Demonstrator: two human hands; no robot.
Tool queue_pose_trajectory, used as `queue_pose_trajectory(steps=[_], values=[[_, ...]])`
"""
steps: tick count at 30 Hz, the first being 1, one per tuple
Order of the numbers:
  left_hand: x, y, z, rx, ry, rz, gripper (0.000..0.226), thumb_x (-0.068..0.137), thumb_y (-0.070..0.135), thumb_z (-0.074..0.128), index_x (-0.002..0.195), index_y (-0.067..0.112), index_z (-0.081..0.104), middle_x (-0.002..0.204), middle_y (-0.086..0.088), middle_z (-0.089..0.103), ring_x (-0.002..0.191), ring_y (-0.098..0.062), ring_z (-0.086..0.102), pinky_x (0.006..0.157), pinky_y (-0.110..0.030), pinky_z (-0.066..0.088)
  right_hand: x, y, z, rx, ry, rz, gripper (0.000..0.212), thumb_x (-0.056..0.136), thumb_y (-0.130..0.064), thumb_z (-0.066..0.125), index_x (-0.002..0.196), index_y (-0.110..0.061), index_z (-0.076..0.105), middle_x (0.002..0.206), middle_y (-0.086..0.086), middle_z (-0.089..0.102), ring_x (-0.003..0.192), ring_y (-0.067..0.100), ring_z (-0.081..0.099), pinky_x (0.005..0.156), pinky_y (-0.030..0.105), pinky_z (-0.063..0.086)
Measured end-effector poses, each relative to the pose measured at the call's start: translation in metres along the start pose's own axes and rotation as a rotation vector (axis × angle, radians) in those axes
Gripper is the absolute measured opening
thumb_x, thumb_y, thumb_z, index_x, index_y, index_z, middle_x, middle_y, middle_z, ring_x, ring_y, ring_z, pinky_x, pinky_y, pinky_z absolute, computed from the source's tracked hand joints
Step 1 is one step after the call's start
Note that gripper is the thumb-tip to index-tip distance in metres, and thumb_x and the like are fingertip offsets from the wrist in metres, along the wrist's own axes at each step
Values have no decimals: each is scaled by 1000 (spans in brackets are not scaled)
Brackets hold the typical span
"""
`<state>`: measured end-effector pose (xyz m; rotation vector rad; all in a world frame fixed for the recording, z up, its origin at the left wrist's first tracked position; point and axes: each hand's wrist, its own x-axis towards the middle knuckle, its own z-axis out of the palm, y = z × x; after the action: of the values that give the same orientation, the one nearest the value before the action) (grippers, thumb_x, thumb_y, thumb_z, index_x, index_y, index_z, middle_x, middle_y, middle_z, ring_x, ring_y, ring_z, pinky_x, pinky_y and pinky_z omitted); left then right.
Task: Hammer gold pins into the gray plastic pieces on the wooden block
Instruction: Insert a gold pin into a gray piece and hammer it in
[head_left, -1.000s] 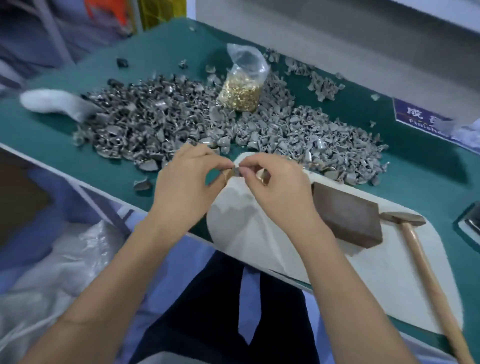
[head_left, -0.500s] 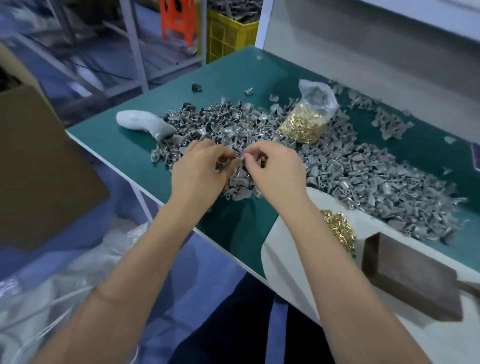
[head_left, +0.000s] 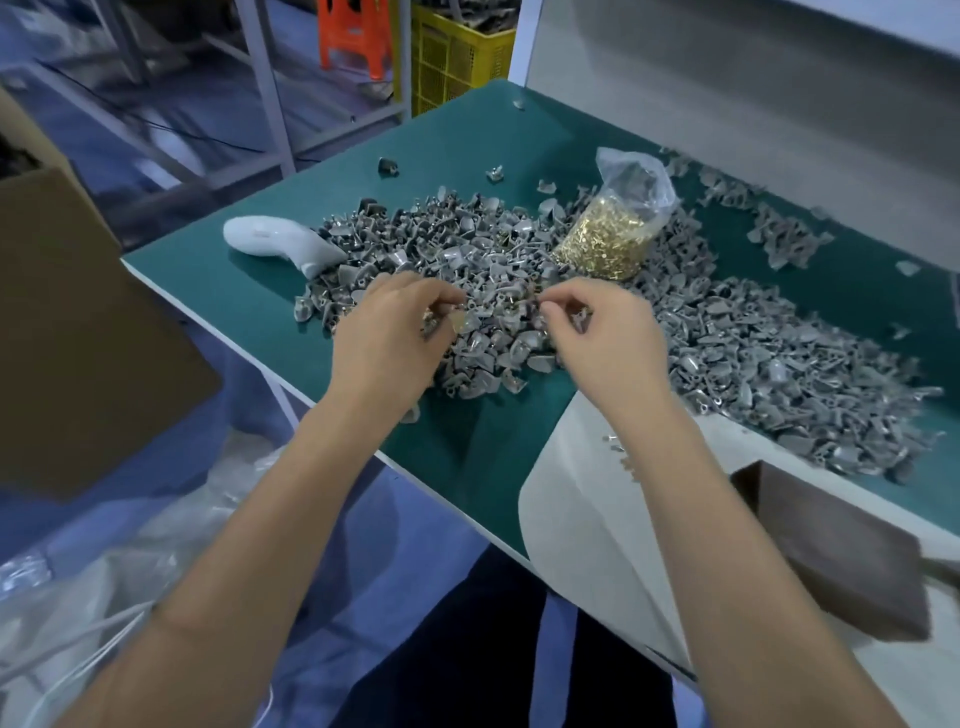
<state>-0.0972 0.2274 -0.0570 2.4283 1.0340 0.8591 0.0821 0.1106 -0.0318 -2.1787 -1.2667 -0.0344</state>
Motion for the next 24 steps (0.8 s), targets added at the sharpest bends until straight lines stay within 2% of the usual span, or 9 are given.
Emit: queue_pose_trajectory(steps=[5, 9, 12, 15, 16, 18, 21, 24], values=[[-8, 29, 16, -81, -51, 58, 13, 99, 35, 63, 108, 34, 72, 97, 18, 63, 99, -4, 55, 72, -26, 45, -23, 49, -48, -75, 25, 137, 13, 98, -37, 60, 95, -39, 73, 86, -27, 67, 70, -3, 59, 60, 25, 47], [-22, 63, 41, -178, -141, 168, 12, 97, 31, 65, 106, 34, 72, 95, 20, 60, 91, 2, 52, 68, -14, 40, -48, 85, -85, -171, 61, 245, 12, 97, -39, 60, 90, -40, 71, 86, -24, 69, 71, 3, 60, 59, 25, 42], [-31, 92, 65, -219, -230, 192, 13, 96, 35, 65, 107, 38, 71, 95, 20, 63, 94, 3, 51, 71, -20, 42, -73, 104, -97, -193, 62, 264, 14, 97, -37, 60, 96, -36, 74, 90, -20, 71, 78, 9, 62, 67, 30, 49], [-33, 118, 88, -289, -311, 155, 14, 95, 39, 64, 108, 42, 70, 94, 25, 64, 92, 5, 51, 69, -17, 38, -94, 114, -94, -175, 46, 290, 14, 97, -35, 61, 97, -36, 74, 88, -21, 70, 77, 8, 61, 67, 29, 45], [-31, 126, 93, -273, -316, 146, 14, 96, 39, 64, 109, 42, 69, 95, 26, 64, 93, 5, 49, 68, -20, 38, -98, 116, -92, -167, 50, 287, 14, 98, -33, 61, 98, -35, 74, 90, -20, 71, 77, 8, 60, 67, 28, 44], [-22, 134, 102, -139, -275, 167, 20, 96, 34, 64, 115, 39, 67, 103, 20, 64, 106, -4, 50, 72, -29, 41, -101, 118, -90, -142, 69, 273, 15, 98, -32, 60, 99, -34, 75, 92, -18, 72, 74, 6, 60, 65, 28, 44], [-6, 133, 110, 74, -235, 169, 30, 95, 28, 66, 124, 29, 63, 120, 4, 61, 121, -22, 46, 90, -39, 42, -100, 117, -90, -136, 78, 246, 16, 98, -31, 59, 101, -33, 75, 93, -17, 73, 79, 7, 64, 69, 31, 52], [1, 133, 113, 100, -247, 176, 28, 95, 27, 67, 123, 28, 63, 122, 1, 61, 123, -25, 46, 98, -43, 40, -100, 117, -89, -163, 83, 229, 18, 99, -32, 58, 105, -31, 75, 93, -14, 74, 82, 10, 66, 72, 33, 56]])
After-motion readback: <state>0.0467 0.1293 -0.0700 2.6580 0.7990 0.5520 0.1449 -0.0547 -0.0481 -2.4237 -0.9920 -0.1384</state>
